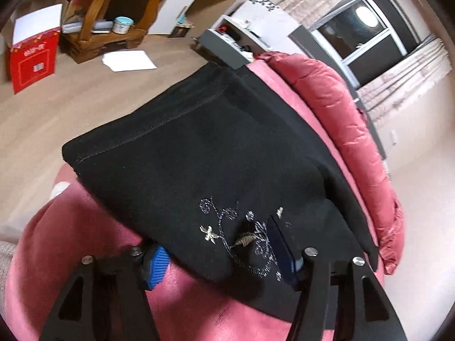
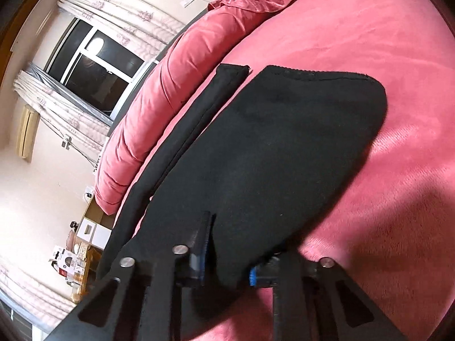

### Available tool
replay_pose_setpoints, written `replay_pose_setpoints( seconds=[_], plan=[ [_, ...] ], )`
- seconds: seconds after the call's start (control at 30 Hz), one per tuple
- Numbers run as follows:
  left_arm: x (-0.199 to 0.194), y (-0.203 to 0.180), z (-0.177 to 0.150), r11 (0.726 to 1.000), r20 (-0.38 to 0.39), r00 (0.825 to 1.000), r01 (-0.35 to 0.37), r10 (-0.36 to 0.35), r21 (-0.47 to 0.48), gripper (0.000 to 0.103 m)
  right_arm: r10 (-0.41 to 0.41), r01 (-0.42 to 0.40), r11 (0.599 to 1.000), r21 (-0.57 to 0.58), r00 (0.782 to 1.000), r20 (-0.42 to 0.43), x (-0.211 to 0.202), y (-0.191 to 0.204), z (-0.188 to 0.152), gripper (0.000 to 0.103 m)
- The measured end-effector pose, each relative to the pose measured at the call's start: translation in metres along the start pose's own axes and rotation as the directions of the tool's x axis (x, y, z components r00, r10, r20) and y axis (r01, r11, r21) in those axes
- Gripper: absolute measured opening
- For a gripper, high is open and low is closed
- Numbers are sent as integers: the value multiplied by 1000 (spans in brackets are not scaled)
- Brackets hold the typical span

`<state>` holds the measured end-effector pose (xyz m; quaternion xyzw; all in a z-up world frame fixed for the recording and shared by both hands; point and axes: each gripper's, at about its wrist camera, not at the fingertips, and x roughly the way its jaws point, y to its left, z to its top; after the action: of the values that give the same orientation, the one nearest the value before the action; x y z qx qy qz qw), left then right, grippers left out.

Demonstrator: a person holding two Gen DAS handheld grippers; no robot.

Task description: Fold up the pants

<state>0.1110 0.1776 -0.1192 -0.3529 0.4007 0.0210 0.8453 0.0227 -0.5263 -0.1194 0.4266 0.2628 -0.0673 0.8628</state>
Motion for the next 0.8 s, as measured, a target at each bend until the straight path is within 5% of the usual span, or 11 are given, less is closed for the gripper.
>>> replay_pose_setpoints(
  seconds=[0.07,0.2,0.47,0.8],
  plan=[
    [2,-3,1,995,3,995,-98,98,19,25,-24,24,1000,-20,1000,-4,-2,4,1,16],
    [-4,-3,7,995,-33,996,-84,86,51,10,-66,66,997,-47,998,7,-13,14,10,10],
    [-49,-22,-2,988,-42,999,-25,32,155,7,-106,110,987,-115,994,38,-52,45,25,8],
    [-96,-5,-58,980,-166,981,-72,103,184,7,-200,204,973,-106,978,52,-109,14,17,8]
  ],
)
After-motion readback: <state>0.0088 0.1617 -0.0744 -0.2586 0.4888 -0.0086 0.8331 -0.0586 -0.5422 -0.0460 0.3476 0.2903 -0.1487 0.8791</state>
